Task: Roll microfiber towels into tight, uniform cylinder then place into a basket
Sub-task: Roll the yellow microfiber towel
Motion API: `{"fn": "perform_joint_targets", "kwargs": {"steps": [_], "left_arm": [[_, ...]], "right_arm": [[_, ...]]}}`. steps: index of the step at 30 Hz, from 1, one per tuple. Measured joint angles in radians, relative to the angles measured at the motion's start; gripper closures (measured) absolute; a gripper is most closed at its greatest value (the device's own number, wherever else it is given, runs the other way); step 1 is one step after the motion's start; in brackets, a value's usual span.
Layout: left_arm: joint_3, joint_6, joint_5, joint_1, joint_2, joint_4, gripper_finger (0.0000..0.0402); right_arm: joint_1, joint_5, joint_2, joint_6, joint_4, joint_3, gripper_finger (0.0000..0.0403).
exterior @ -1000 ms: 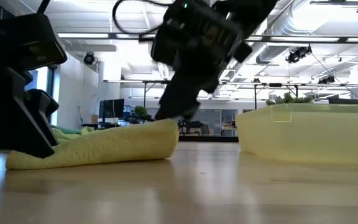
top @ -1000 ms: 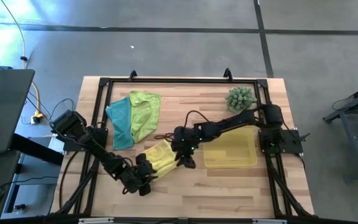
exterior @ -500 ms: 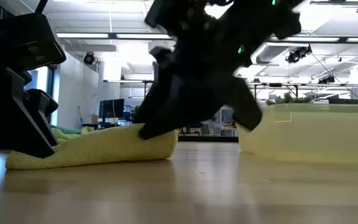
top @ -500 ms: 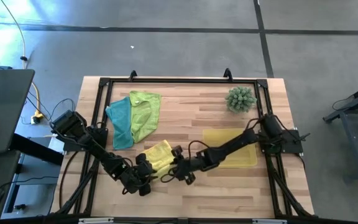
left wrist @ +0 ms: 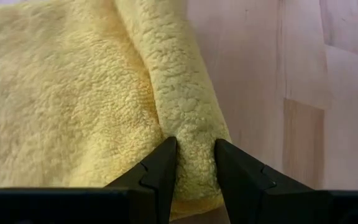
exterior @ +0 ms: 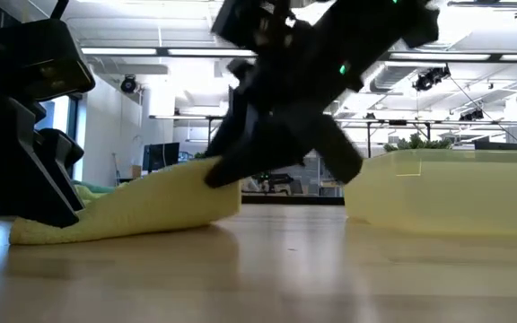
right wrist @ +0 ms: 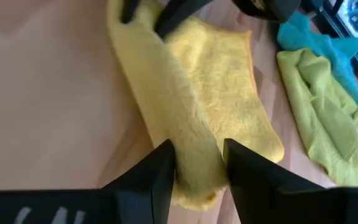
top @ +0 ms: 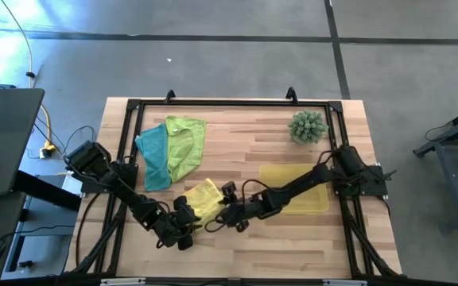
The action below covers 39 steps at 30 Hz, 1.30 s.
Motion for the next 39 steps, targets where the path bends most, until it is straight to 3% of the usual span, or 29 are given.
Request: {"fn": "perform_joint_targets", "kwargs": {"steps": [4, 9, 12, 19, 29, 39], "left_arm": [[0.000, 0.000, -0.001, 0.000, 0.000, 0.003, 0.0298], [0.000, 0.000, -0.001, 0.000, 0.000, 0.004, 0.0298], [0.000, 0.000, -0.004, 0.000, 0.000, 0.007, 0.0298], [0.000, 0.000, -0.011, 0.000, 0.001, 0.008, 0.0298], [0.000, 0.000, -0.014, 0.000, 0.002, 0.009, 0.0298], [0.000, 0.000, -0.015, 0.000, 0.001, 0.009, 0.0298]], "right_arm": [[0.023, -0.005, -0.019, 0.096, -0.044, 0.000, 0.0274], [0.035, -0.103, -0.005, 0.184, -0.051, 0.000, 0.0274], [0.033, -0.076, 0.008, 0.200, -0.041, 0.000, 0.0274], [0.014, -0.083, 0.009, 0.151, -0.017, 0.000, 0.0267], [0.025, -0.120, 0.009, 0.111, 0.000, 0.000, 0.0182], [0.031, -0.120, 0.008, 0.023, 0.030, 0.000, 0.0179]]}}
